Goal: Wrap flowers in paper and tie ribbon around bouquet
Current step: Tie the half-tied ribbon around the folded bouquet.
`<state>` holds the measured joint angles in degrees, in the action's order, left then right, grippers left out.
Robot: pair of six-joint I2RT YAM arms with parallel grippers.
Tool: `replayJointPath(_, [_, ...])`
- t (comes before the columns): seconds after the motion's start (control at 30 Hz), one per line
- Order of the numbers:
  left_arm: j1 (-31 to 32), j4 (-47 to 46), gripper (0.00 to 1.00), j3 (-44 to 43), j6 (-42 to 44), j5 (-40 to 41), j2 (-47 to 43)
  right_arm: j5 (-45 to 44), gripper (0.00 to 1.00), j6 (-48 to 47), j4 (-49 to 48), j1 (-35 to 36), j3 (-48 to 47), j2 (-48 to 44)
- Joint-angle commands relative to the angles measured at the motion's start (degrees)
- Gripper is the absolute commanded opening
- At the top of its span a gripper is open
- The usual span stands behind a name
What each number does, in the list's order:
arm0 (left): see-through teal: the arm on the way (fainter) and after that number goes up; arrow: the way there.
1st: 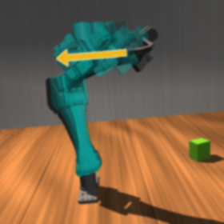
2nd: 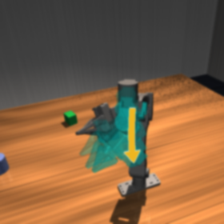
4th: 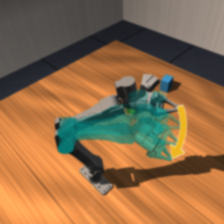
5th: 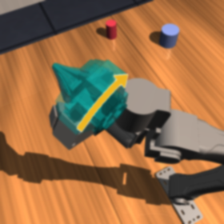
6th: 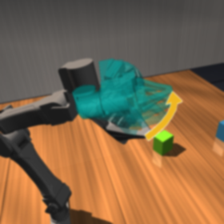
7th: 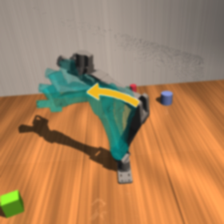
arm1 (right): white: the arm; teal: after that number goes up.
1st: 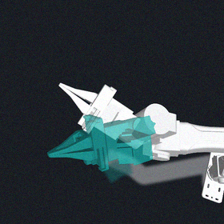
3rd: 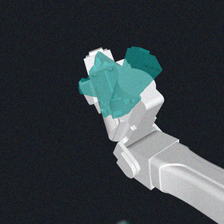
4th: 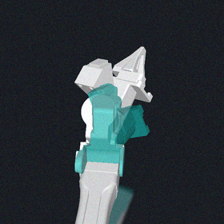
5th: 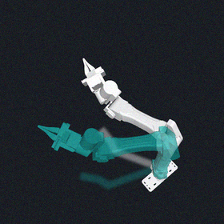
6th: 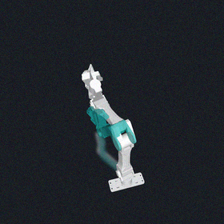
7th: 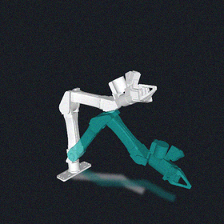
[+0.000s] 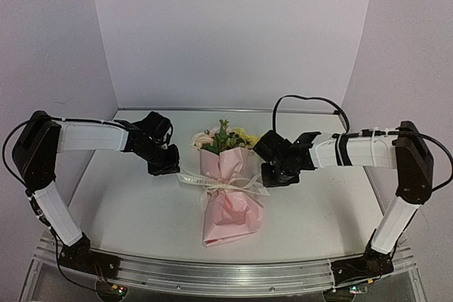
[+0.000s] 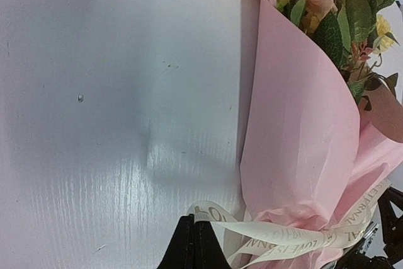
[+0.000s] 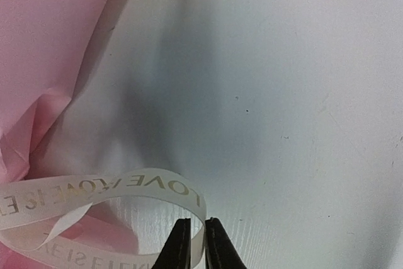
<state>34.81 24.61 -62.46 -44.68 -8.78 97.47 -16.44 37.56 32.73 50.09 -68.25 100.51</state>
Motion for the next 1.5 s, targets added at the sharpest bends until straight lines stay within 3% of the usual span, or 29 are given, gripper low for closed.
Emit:
replayJointPath(0.0, [-0.4, 0.4, 0.00, -2.3, 1.3, 0.6, -0.5, 1.6, 0.19, 3.3, 1.4, 0.0, -1.3, -0.7])
replayJointPath(0.5, [-0.3, -0.6, 0.00, -1.8, 1.1, -0.7, 0.0, 5.2, 0.41, 17.2, 1.0, 0.0, 5.2, -1.5])
replayJointPath(0.83, [-0.3, -1.0, 0.00, -1.7, 0.9, -1.1, 0.3, 9.6, 0.53, 24.9, -6.8, 0.2, 10.3, -2.2])
replayJointPath(1.0, [-0.3, -1.0, 0.00, -1.6, 0.9, -1.2, 0.3, 10.3, 0.54, 28.1, -10.4, 0.2, 11.8, -1.2])
replayJointPath(1.27, [-0.4, -1.1, 0.00, -1.2, 0.7, -1.0, -0.3, 8.6, 0.37, 29.3, -12.9, 0.1, 11.9, 1.0])
replayJointPath(1.47, [-0.4, -1.0, 0.00, -0.8, 0.8, -0.6, -0.8, 7.3, 0.01, 27.9, -12.2, 0.1, 10.9, 0.7])
